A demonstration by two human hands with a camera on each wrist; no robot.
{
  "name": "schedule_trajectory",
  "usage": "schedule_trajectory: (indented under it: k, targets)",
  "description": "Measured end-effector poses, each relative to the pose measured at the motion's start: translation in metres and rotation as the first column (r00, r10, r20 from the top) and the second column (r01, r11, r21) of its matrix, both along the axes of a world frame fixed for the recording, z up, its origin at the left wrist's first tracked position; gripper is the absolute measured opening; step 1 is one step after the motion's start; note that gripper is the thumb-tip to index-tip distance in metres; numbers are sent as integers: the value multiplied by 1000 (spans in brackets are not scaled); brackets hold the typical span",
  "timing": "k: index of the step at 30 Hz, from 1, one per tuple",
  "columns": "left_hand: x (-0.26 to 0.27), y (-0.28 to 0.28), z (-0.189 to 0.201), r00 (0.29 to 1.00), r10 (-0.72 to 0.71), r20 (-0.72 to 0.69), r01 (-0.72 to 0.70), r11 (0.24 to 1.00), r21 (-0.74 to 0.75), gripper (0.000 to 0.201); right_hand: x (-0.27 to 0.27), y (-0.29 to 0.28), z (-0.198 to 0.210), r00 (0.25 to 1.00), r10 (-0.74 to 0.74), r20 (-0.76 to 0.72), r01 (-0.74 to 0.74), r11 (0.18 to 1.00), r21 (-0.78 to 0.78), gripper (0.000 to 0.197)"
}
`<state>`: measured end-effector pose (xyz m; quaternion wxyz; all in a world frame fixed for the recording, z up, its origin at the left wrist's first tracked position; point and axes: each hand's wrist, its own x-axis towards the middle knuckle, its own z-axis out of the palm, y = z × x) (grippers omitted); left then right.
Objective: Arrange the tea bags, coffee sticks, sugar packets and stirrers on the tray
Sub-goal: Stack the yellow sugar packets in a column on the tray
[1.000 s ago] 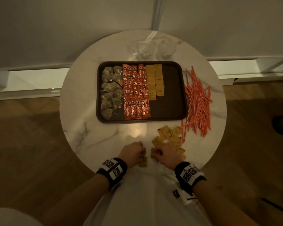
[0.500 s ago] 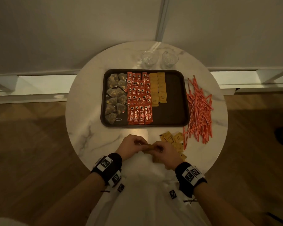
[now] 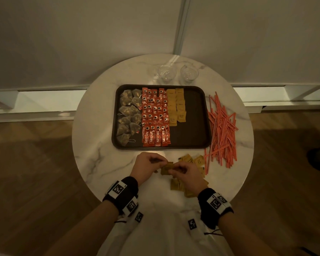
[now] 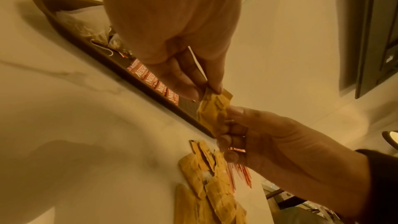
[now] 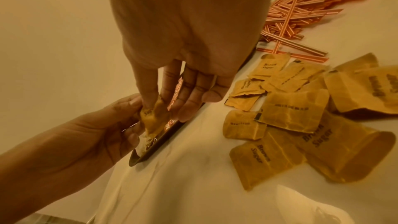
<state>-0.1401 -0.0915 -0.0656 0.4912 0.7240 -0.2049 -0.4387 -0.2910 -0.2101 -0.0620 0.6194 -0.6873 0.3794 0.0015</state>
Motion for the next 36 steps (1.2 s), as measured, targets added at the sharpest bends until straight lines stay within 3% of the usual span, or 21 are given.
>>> schedule_trajectory:
  k: [7,9,11,15,18,21,27,36]
  targets:
    - [3,-12,-1,995,36,-95,-36,999,-4,10,1,-10,-5,997,-78,-28,77,996,-50,10]
    - [7,-14,-5,990,45,-132,-38,998,53,5,1,-16,-9,993,-92,-71,85,992,-94,10]
    - [12,-17,-11,987,-26,-161,56,981,185,18,1,-25,-9,990,-114,-83,106,990,-91,8]
    - [14,-27,-23,923,-312,-226,384,791,476,50,0,-48,-9,985,-148,-86,136,982,-133,5]
    - [12,-35,-27,879,-374,-297,478,683,552,57,4,-69,-14,982,-148,-116,121,970,-212,5]
    - [13,-41,-27,877,-360,-319,481,670,566,60,12,-89,-20,981,-150,-125,117,964,-237,3]
    - [11,-40,-42,879,-430,-204,453,623,637,71,35,-122,-33,977,-158,-145,109,949,-296,5]
    - [13,-42,-45,874,-456,-168,442,604,663,69,76,-156,-52,975,-154,-163,93,939,-332,7]
